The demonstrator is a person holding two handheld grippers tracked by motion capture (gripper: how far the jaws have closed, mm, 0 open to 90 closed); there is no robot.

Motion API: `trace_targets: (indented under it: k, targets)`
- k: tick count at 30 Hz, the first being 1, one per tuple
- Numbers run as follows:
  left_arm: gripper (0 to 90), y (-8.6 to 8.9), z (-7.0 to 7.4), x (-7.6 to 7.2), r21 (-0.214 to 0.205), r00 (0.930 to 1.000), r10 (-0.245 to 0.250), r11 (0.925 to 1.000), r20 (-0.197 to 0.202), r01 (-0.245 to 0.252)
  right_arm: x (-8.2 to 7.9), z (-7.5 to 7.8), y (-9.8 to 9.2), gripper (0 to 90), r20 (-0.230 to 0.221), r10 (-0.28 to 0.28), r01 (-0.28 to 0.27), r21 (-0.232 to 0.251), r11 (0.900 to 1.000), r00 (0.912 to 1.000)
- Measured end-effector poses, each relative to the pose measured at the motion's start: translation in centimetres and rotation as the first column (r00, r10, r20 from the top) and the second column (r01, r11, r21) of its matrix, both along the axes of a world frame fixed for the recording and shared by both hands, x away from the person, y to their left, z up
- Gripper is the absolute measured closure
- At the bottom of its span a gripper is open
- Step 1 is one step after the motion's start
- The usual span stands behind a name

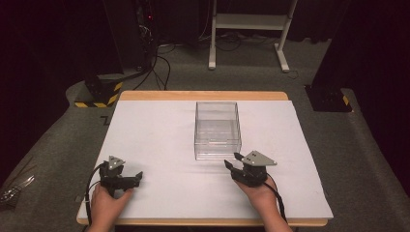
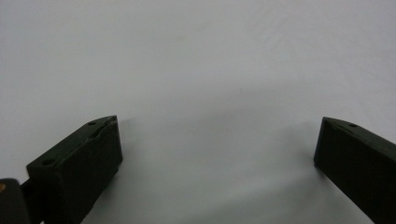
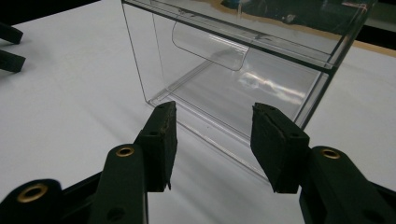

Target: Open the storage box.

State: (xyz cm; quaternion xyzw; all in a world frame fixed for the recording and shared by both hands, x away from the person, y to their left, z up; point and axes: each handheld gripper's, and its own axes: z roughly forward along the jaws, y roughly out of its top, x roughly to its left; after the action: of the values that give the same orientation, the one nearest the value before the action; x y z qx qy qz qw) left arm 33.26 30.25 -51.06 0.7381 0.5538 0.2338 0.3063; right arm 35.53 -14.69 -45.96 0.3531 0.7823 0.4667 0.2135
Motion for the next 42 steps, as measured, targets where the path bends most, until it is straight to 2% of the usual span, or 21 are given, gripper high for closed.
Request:
trace_targets:
  k: [7,24,31,38,42]
  targets:
    - [0.9,0.0,0.0,0.0,0.000,1.0000,0.000,1.0000,0.000,0.000,0.8,0.1,0.5,48.9,-0.003,0.007,-0.007,0.023,0.9997,1.0000]
    - [0.9,0.0,0.0,0.0,0.000,1.0000,0.000,1.0000,0.000,0.000,2.8,0.0,1.4,51.8,-0.019,0.001,0.001,0.073,0.9973,0.9998]
    - [0.9,0.0,0.0,0.0,0.000,1.0000,-0.001,1.0000,0.000,0.001,3.2,-0.1,1.5,52.2,-0.021,0.002,0.000,0.079,0.9969,0.9998]
    - [0.9,0.0,0.0,0.0,-0.001,1.0000,0.000,1.0000,0.000,0.000,3.8,-0.2,1.6,55.8,-0.026,0.009,-0.007,0.081,0.9967,0.9996]
    - [0.9,0.0,0.0,0.0,-0.001,1.0000,0.000,1.0000,0.000,0.000,4.3,-0.4,1.3,61.1,-0.031,0.036,-0.033,0.094,0.9950,0.9989]
